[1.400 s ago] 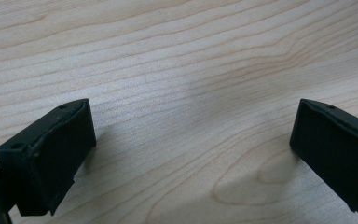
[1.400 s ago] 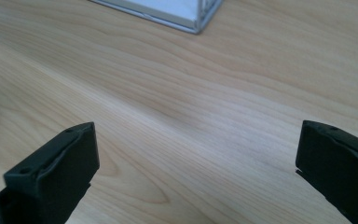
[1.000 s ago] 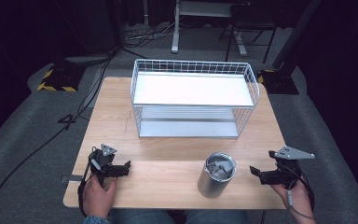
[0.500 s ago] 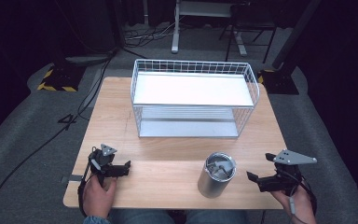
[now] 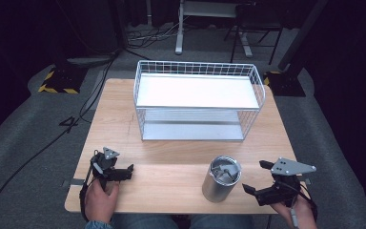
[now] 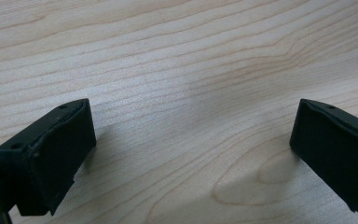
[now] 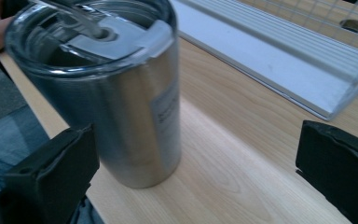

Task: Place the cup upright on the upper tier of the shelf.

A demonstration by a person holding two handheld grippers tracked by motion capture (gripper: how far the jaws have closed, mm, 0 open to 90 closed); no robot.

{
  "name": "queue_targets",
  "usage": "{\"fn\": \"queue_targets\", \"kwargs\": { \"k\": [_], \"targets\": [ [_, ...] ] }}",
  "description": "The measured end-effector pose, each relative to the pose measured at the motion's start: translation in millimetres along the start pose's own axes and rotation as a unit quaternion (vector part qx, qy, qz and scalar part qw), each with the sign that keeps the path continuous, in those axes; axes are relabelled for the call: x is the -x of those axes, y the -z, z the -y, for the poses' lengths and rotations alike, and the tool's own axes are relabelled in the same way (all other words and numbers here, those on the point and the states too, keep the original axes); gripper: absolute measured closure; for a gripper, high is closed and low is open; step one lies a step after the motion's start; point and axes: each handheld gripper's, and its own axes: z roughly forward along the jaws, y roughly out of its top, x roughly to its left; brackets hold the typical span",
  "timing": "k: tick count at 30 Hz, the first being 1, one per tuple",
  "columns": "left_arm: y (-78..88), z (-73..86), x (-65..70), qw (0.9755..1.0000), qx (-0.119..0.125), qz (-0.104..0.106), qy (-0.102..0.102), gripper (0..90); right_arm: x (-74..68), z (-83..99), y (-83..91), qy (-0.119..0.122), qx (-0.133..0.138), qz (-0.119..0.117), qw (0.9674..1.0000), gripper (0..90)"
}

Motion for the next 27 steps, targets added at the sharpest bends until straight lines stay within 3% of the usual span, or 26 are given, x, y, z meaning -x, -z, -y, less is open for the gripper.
{"fn": "queue_targets", "kwargs": {
  "k": [18,27],
  "targets": [
    [0.0,0.0,0.0,1.0,0.0,0.0,0.0,0.6,-25.9,-5.0,-22.8,0.019,0.003,-0.071,0.9973,0.0],
    [0.0,-0.1,-0.2,1.0,0.0,-0.001,-0.001,0.6,-27.7,-5.7,-39.3,0.022,0.007,-0.083,0.9963,0.0]
  ]
}}
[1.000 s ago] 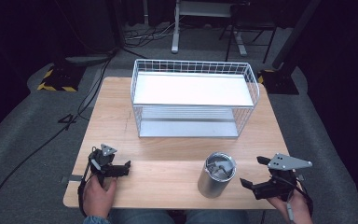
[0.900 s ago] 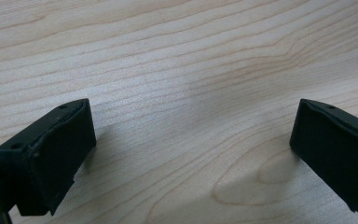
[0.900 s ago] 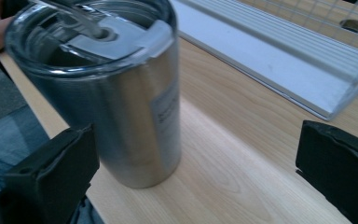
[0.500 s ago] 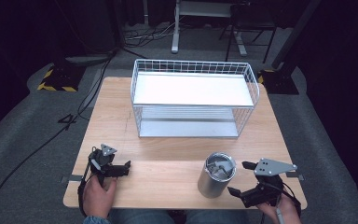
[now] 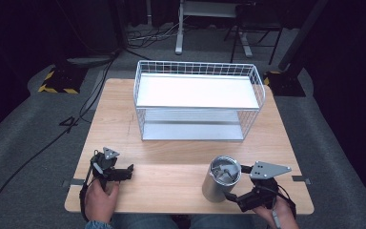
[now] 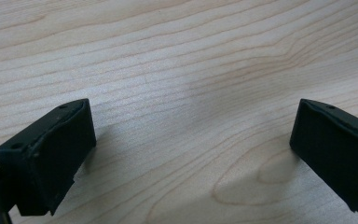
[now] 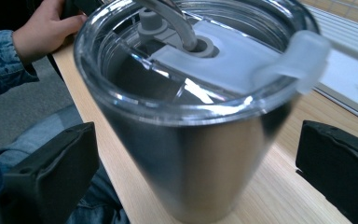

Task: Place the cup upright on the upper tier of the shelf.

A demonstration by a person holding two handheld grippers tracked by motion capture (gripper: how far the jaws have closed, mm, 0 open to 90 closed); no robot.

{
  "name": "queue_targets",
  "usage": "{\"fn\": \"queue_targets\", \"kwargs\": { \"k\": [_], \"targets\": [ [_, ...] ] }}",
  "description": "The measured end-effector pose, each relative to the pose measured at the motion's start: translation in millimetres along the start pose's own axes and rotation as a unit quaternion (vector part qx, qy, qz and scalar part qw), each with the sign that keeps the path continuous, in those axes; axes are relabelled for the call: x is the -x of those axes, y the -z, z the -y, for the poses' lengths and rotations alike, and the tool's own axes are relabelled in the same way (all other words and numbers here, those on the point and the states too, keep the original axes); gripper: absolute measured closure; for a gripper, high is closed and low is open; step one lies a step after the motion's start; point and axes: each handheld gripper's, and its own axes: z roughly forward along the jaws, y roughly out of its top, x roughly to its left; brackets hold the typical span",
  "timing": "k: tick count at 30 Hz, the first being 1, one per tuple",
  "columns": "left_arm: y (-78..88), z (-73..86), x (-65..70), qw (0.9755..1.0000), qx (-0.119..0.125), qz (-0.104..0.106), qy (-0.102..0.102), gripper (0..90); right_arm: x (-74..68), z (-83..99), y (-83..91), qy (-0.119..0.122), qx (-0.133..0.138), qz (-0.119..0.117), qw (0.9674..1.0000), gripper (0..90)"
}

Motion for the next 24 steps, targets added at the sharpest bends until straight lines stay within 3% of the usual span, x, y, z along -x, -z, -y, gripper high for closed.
{"fn": "queue_targets", "kwargs": {
  "k": [8,24],
  "targets": [
    [0.1,0.0,0.1,1.0,-0.001,0.001,0.001,0.6,1.8,-3.5,-17.0,0.007,-0.003,-0.011,0.9999,0.0],
    [0.1,0.0,0.0,1.0,-0.001,0.0,0.0,0.6,3.3,3.2,-40.7,0.008,0.007,-0.01,0.9999,0.6]
  ]
}}
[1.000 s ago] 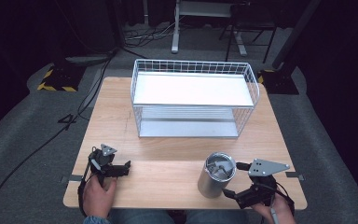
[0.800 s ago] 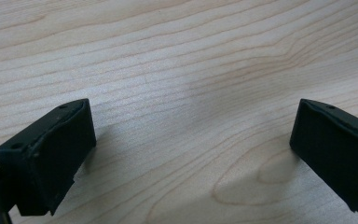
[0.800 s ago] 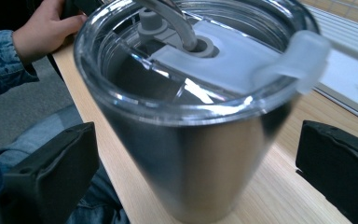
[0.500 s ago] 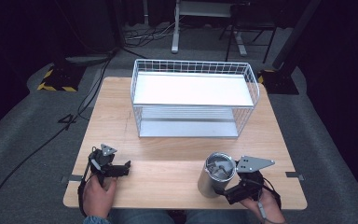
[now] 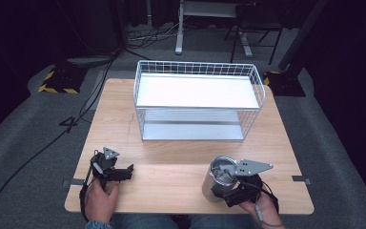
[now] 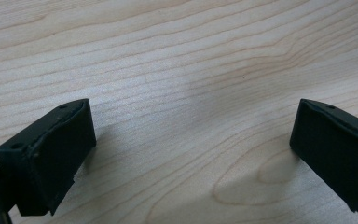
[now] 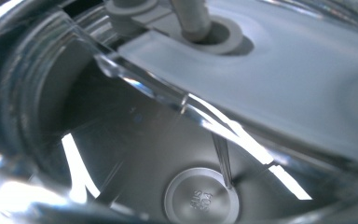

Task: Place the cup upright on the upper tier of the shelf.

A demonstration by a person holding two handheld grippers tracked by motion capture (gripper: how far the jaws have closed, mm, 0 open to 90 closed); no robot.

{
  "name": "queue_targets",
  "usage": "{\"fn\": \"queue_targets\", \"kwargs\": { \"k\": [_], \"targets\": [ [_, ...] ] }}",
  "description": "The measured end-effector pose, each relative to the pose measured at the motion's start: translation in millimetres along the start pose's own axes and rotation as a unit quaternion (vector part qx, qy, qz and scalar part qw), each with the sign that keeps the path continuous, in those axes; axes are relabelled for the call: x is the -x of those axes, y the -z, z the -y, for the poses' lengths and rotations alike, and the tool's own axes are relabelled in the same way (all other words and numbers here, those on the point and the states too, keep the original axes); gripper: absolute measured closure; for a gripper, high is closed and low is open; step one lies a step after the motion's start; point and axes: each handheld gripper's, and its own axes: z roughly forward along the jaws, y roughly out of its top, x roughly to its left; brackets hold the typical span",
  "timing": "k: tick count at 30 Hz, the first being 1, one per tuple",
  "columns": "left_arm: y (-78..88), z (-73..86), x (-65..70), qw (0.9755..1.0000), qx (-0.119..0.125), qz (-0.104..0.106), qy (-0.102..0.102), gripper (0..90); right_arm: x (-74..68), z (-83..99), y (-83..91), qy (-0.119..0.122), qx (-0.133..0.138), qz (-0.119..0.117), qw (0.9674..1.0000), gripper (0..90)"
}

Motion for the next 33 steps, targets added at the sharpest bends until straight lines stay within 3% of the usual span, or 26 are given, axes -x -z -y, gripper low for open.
{"fn": "queue_targets", "kwargs": {
  "k": [19,26,33],
  "targets": [
    [0.0,0.0,0.1,1.0,0.0,0.0,0.0,0.6,0.2,1.7,-1.1,0.005,0.006,0.0,1.0,2.1],
    [0.0,0.0,0.0,1.0,0.0,0.0,0.0,0.6,-2.6,-4.6,-0.2,0.02,-0.004,0.013,0.9997,3.3],
    [0.0,0.0,0.0,1.0,0.0,0.0,0.0,0.6,-0.7,-9.3,-0.7,0.009,-0.013,0.009,0.9998,3.5]
  ]
}}
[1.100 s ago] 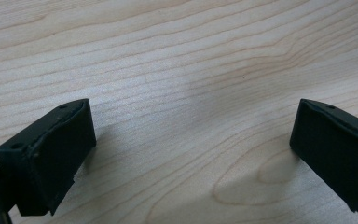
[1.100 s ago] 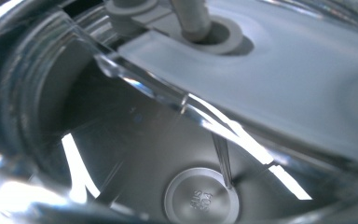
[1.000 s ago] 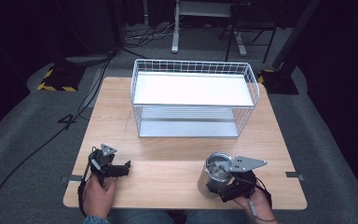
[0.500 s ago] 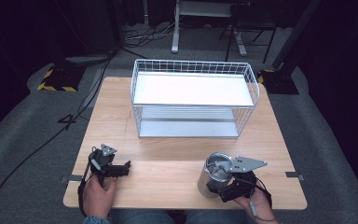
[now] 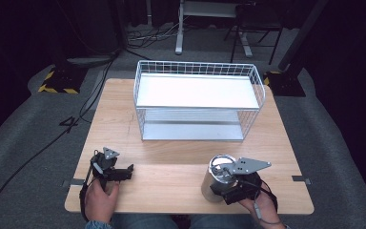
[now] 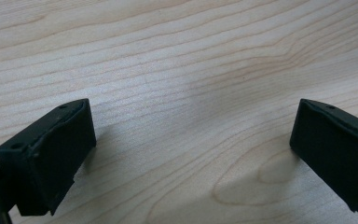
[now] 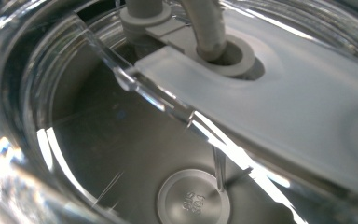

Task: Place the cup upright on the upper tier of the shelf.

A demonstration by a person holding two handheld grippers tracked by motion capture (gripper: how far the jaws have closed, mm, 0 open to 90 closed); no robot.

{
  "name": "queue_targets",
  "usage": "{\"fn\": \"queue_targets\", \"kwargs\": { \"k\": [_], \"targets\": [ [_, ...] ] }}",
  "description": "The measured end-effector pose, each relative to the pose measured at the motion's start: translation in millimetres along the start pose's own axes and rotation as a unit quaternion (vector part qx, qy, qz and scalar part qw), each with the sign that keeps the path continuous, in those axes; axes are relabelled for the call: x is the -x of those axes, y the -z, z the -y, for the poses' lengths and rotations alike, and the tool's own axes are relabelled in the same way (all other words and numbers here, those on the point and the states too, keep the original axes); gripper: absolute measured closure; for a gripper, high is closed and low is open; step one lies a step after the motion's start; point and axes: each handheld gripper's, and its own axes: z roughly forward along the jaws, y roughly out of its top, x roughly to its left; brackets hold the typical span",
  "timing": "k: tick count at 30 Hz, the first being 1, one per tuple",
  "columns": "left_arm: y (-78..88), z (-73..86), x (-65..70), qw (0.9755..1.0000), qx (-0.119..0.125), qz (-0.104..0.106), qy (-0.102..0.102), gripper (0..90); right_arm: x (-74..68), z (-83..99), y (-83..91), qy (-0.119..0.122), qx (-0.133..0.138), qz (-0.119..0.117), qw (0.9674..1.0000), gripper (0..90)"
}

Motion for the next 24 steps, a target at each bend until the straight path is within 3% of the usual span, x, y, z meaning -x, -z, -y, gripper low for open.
{"fn": "queue_targets", "kwargs": {
  "k": [24],
  "targets": [
    [0.0,0.0,0.0,1.0,0.0,0.0,0.0,0.6,3.8,-35.3,23.4,0.017,0.007,0.016,0.9997,3.5]
  ]
}}
